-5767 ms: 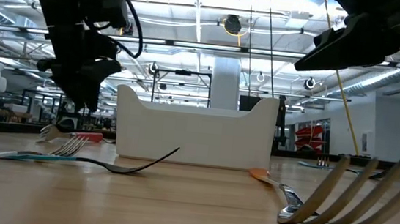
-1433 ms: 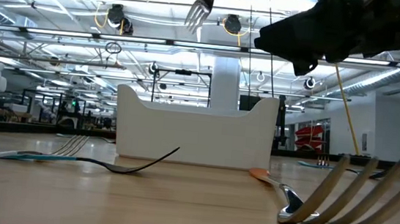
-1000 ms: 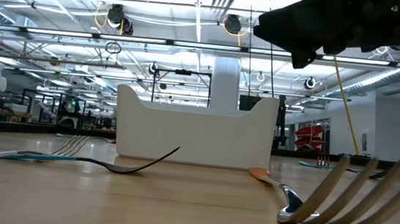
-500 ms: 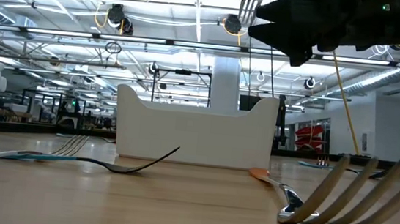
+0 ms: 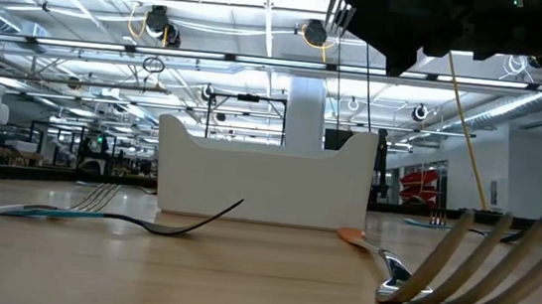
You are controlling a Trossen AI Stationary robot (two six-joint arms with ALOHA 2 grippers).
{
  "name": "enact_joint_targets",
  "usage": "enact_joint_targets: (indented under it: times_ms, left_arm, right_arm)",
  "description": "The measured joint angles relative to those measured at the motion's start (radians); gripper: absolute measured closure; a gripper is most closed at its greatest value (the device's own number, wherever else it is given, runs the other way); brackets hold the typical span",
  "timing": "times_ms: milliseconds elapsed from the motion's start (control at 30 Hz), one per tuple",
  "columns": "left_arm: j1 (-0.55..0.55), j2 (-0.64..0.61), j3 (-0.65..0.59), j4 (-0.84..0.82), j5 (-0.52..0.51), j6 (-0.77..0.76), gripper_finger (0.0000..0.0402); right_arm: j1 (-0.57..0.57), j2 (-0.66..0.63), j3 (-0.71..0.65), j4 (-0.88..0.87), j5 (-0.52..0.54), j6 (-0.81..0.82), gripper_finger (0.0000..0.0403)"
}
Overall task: Sort silverware by color (type)
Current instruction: Put the top pink fork into the black bin
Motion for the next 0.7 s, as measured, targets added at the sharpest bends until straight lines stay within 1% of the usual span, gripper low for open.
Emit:
enact_joint_targets:
  times_ms: [133, 333, 400, 533, 633, 700]
  left_arm:
    - [0.010, 0.000, 0.000, -0.002, 0.063, -0.002, 0.0377]
    - [0.008, 0.000, 0.000, -0.013, 0.090, 0.002, 0.0377]
    - [0.007, 0.000, 0.000, -0.022, 0.092, 0.002, 0.0373]
    - [0.009, 0.000, 0.000, -0.062, 0.086, -0.015, 0.0347]
    - [0.007, 0.000, 0.000, -0.095, 0.081, -0.038, 0.0335]
    - [0.007, -0.001, 0.000, -0.114, 0.069, -0.043, 0.0332]
  right_arm:
    - [-0.001, 0.000, 0.000, -0.001, 0.000, -0.014, 0.0311]
    - [0.000, 0.000, 0.000, -0.010, -0.001, -0.008, 0.0388]
    - [0.000, 0.000, 0.000, -0.019, -0.001, -0.005, 0.0393]
    - [-0.001, -0.001, 0.000, -0.041, 0.005, -0.007, 0.0387]
    - [-0.002, -0.019, 0.000, -0.089, 0.014, -0.007, 0.0396]
    - [-0.003, -0.038, 0.000, -0.134, 0.038, -0.004, 0.0398]
